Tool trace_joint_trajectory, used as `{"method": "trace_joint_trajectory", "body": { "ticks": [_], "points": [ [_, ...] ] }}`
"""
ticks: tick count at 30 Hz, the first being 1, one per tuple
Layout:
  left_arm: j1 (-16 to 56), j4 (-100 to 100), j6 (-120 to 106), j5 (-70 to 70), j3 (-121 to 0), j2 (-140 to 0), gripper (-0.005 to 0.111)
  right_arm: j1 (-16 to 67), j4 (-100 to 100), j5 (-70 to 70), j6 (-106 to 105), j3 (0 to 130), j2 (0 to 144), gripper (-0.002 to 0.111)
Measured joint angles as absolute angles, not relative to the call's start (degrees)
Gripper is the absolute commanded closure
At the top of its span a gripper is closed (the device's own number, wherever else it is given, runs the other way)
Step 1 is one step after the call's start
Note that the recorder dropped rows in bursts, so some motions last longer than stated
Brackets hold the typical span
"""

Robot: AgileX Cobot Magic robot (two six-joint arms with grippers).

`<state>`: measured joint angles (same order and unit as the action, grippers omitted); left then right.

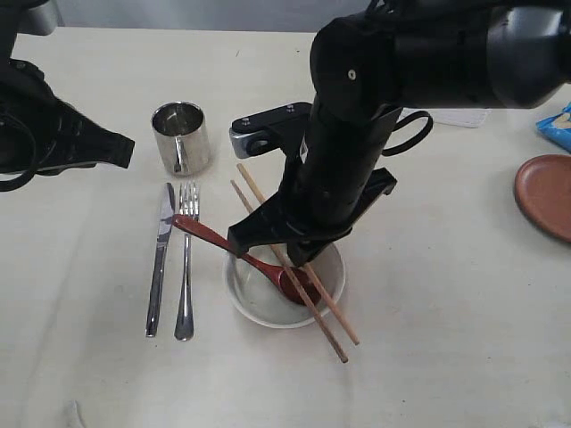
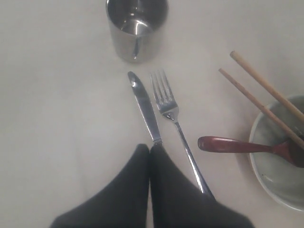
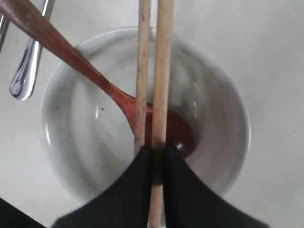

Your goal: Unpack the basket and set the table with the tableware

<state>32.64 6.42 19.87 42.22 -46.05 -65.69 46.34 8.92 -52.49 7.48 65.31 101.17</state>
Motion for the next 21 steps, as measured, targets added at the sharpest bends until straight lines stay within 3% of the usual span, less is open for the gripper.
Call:
{"method": "trace_joint_trajectory", "body": {
  "ticks": [18,21],
  "points": [
    [32.64,6.42,19.63,42.22,-46.05,-65.69,0.107,46.34,9.1,-52.49,7.71,65.31,101.17,0.108],
    [32.64,6.42,19.52,42.22,-46.05,-65.69,0.107,46.34,9.1,-52.49,7.71,65.31,101.17,0.087]
  ]
}}
